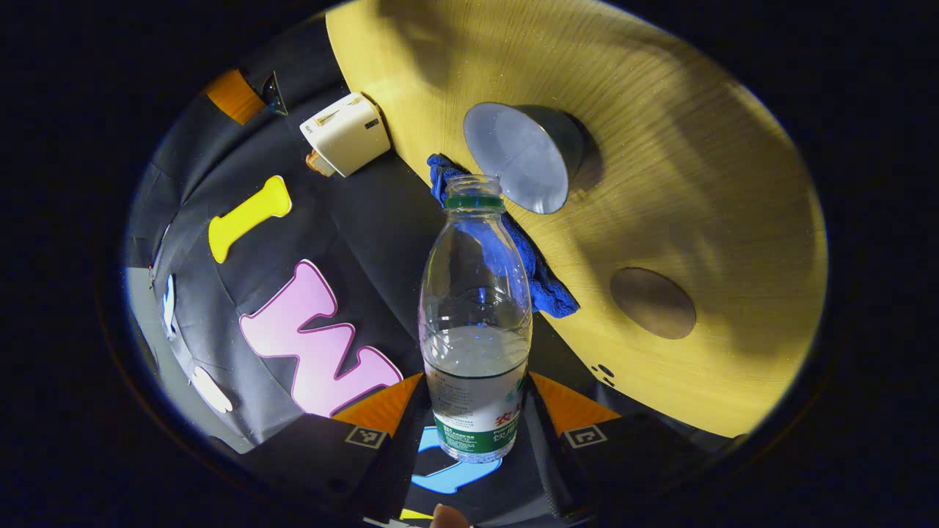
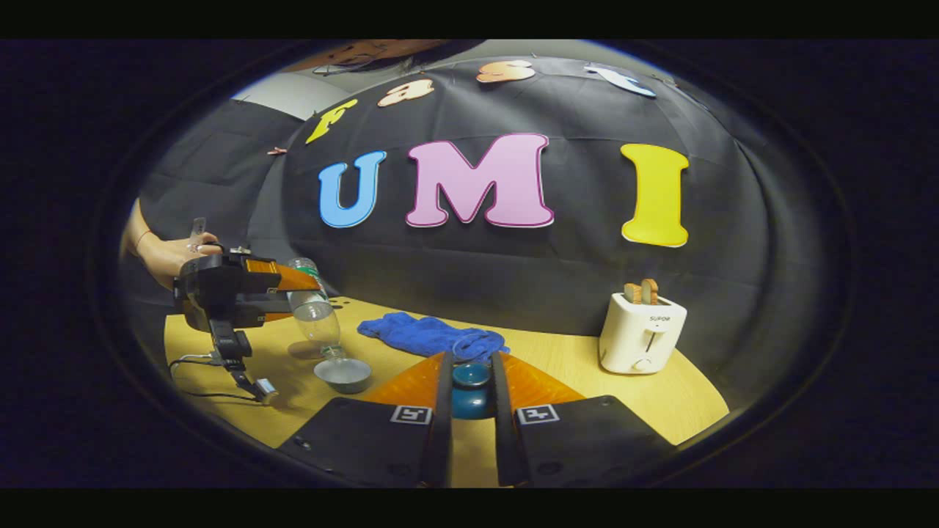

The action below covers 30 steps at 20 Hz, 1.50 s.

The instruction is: Open the teacup lid with one hand, grasp the water bottle and pour water into the teacup with the other hand; after pouring, place the water bottle on the coaster and then close the teacup lid.

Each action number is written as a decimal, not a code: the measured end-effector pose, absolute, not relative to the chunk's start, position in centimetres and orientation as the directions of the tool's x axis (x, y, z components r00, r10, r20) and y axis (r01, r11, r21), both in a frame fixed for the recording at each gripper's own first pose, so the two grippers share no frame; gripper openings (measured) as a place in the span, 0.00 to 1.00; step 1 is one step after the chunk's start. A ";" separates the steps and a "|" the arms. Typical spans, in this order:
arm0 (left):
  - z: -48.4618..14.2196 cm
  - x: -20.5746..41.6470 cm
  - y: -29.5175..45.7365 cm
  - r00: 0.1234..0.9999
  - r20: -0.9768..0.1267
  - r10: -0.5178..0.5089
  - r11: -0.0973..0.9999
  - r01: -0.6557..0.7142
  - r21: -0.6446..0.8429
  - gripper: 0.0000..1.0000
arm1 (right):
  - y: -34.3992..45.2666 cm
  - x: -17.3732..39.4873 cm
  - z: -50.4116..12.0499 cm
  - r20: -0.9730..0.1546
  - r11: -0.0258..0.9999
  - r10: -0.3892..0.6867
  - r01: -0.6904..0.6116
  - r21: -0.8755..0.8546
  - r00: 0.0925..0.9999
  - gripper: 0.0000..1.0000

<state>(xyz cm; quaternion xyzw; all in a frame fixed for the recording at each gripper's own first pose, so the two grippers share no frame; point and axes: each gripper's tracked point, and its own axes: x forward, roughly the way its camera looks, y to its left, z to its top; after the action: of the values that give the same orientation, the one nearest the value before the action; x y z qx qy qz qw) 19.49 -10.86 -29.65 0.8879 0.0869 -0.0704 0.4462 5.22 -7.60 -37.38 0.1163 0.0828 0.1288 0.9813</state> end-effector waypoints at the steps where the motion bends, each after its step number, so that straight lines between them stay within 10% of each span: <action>1: -29.5 19.4 -10.9 0.975 -0.202 0.087 -0.584 0.215 0.782 0.72 | -7.6 5.2 -37.3 -0.132 0.940 0.272 -0.234 0.249 0.953 0.27; 6: -31.1 18.6 -10.1 0.953 -0.287 0.098 -0.375 0.303 0.876 0.72 | -7.4 5.0 -37.2 -0.139 0.942 0.267 -0.228 0.245 0.954 0.27; 11: -34.1 18.2 -8.9 0.915 -0.391 0.098 0.121 0.379 0.917 0.73 | -6.9 5.2 -36.6 -0.143 0.947 0.249 -0.210 0.242 0.958 0.27; 19: -31.7 17.4 -10.5 0.940 -0.337 -0.059 0.851 0.224 0.476 0.73 | -5.0 6.1 -35.3 -0.154 0.956 0.221 -0.183 0.229 0.963 0.32; 30: -32.2 19.3 -9.0 0.977 -0.174 -0.120 0.992 0.113 -0.049 0.73 | -1.2 7.0 -33.6 -0.158 0.961 0.201 -0.163 0.225 0.967 0.27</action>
<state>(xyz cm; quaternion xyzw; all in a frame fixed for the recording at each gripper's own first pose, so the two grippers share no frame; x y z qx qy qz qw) 19.33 -8.95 -32.19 -0.0192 0.0885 -0.0587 0.9942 7.05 -1.21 -33.61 0.1057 0.0902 0.0925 0.9860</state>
